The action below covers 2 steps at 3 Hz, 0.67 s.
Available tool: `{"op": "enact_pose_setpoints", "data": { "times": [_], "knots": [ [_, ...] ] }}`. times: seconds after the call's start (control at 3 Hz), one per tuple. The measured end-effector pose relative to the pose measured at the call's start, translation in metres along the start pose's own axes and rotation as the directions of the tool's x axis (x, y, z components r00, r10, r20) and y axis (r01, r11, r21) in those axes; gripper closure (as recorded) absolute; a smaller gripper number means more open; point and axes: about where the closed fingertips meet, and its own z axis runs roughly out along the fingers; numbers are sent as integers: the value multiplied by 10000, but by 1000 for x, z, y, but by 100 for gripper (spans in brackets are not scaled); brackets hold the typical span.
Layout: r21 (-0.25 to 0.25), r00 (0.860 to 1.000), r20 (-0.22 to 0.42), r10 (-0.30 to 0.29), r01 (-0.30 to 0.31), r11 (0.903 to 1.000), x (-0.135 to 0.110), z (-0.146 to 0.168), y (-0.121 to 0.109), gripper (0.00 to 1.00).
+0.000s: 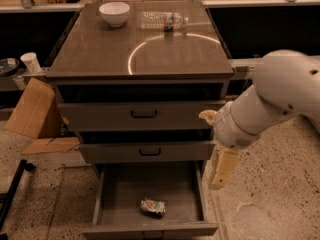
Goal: Pick 7up can from bottom drawer and place on counter
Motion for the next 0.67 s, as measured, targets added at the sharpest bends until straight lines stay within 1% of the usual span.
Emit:
{"op": "enact_pose_setpoints", "data": {
  "times": [0.33,0.67],
  "knots": [
    [-206,9990,435,84,-75,9998,7,50,7,0],
    [-206,9990,435,82,-73,9998,7,50,7,0]
  ]
}}
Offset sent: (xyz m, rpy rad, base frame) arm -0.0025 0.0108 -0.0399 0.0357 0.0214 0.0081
